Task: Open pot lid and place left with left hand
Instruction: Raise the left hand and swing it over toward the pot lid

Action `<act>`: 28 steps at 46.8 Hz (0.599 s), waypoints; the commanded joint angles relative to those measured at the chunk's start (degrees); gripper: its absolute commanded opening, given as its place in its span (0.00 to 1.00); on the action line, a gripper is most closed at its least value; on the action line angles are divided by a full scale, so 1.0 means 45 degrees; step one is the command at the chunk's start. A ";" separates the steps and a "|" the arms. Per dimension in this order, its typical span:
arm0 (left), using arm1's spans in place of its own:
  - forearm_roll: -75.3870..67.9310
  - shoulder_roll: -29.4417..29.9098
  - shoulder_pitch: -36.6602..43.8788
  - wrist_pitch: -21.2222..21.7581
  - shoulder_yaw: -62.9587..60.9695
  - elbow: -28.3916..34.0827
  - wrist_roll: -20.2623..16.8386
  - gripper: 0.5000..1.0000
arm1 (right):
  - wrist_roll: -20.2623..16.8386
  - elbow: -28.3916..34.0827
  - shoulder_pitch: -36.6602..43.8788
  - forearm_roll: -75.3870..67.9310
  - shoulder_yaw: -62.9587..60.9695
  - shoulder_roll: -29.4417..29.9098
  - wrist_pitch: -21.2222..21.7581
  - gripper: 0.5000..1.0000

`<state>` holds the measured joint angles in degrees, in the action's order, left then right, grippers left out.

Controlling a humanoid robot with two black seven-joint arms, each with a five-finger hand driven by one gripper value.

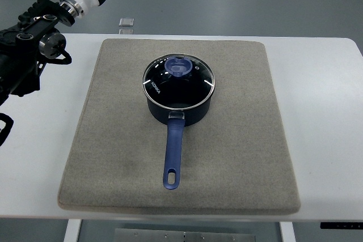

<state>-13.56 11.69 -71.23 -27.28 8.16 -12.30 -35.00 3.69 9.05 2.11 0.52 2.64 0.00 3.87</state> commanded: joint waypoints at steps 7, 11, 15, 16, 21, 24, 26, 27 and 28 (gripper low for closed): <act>-0.3956 0.0078 -0.0812 -0.0501 -0.0308 -0.0040 0.0000 0.98 | 0.0001 0.0001 0.0000 0.0001 0.0000 0.0000 -0.0002 0.83; -0.5168 0.0156 -0.1046 -0.0520 -0.0308 -0.0546 0.0000 0.98 | 0.0001 0.0001 0.0000 0.0001 0.0000 0.0000 -0.0002 0.83; -0.6125 0.0876 -0.1359 -0.0559 -0.0328 -0.1911 0.0000 0.98 | 0.0001 0.0001 -0.0019 0.0001 0.0000 0.0000 -0.0002 0.83; -0.6379 0.1130 -0.1456 -0.0579 -0.0328 -0.2360 0.0000 0.98 | 0.0001 0.0001 0.0000 0.0001 0.0000 0.0000 -0.0002 0.83; -0.7824 0.2010 -0.1925 -0.0618 -0.0308 -0.4509 0.0000 0.98 | 0.0001 0.0001 0.0000 0.0001 0.0000 0.0000 -0.0002 0.83; -0.8741 0.2382 -0.2198 -0.0618 -0.0308 -0.5409 0.0000 0.97 | 0.0001 0.0001 0.0000 0.0001 0.0000 0.0000 -0.0002 0.83; -0.9444 0.2558 -0.2374 -0.0618 -0.0308 -0.5839 0.0000 0.97 | 0.0001 0.0001 0.0000 0.0001 0.0000 0.0000 -0.0002 0.83; -0.9776 0.2617 -0.2453 -0.0618 -0.0308 -0.5976 0.0000 0.97 | 0.0001 0.0001 0.0000 0.0001 0.0000 0.0000 -0.0002 0.83; -1.0128 0.2637 -0.2511 -0.0618 -0.0308 -0.6133 0.0000 0.97 | 0.0001 0.0001 0.0000 0.0001 0.0000 0.0000 -0.0002 0.83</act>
<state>-54.53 22.79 -81.50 -30.07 6.75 -37.51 -35.00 3.69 9.05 2.10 0.52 2.64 0.00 3.88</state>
